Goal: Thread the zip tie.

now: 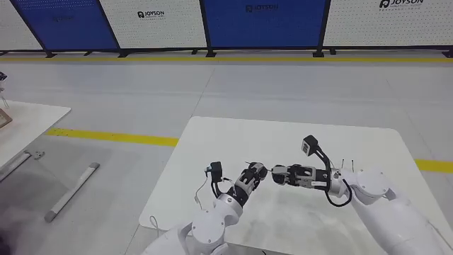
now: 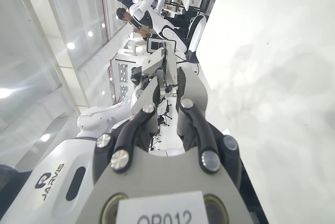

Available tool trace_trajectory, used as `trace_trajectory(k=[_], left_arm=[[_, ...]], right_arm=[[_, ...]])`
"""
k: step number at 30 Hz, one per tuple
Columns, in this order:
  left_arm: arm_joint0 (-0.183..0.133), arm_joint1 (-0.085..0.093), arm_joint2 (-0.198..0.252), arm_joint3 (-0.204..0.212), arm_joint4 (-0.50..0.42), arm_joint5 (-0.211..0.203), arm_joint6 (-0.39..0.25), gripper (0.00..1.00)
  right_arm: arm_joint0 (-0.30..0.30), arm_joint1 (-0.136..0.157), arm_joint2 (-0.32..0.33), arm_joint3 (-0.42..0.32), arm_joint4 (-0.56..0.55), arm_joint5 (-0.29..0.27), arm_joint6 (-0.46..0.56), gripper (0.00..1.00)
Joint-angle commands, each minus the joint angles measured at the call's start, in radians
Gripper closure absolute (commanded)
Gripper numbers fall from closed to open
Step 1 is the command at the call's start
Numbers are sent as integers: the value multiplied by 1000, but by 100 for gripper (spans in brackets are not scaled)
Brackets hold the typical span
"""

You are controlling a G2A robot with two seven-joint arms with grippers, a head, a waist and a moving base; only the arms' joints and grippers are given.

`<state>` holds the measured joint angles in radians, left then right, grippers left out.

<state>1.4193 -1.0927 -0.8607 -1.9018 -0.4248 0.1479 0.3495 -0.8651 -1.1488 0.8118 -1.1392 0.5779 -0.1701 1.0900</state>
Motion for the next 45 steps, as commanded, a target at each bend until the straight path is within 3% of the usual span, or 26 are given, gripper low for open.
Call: trace_trajectory(k=[1, 7, 8, 9, 21, 23, 29, 39, 43, 45], left_arm=[[-1, -4, -4, 4, 1, 1, 3, 100], [0, -14, -6, 13, 12, 5, 7, 100], [0, -15, -6, 13, 13, 6, 8, 60], [0, -15, -6, 13, 13, 6, 8, 0], [1, -15, -7, 15, 14, 1, 5, 0], [4, -15, -13, 26, 13, 3, -34, 0], [34, -4, -80, 39, -35, -50, -191, 0], [38, -4, -92, 46, -50, -63, -202, 0], [36, -10, -86, 60, -45, -96, -212, 0], [29, -18, -82, 69, -18, -121, -142, 0]], right_arm=[[-1, -1, 3, 0, -4, 1, 1, 100], [-6, -4, 12, -10, -20, 8, -3, 100], [-7, -4, 14, -12, -22, 9, -3, 100], [-8, -4, 16, -13, -23, 10, -2, 100], [-10, -5, 23, -16, -33, 16, 2, 100], [-13, -5, 24, -18, -34, 16, -3, 100], [-39, 0, 47, -38, -35, 14, 16, 100], [-44, -1, 54, -39, -34, 16, 9, 100], [-44, -1, 54, -39, -34, 16, 9, 100], [-44, -1, 54, -39, -34, 16, 9, 100]])
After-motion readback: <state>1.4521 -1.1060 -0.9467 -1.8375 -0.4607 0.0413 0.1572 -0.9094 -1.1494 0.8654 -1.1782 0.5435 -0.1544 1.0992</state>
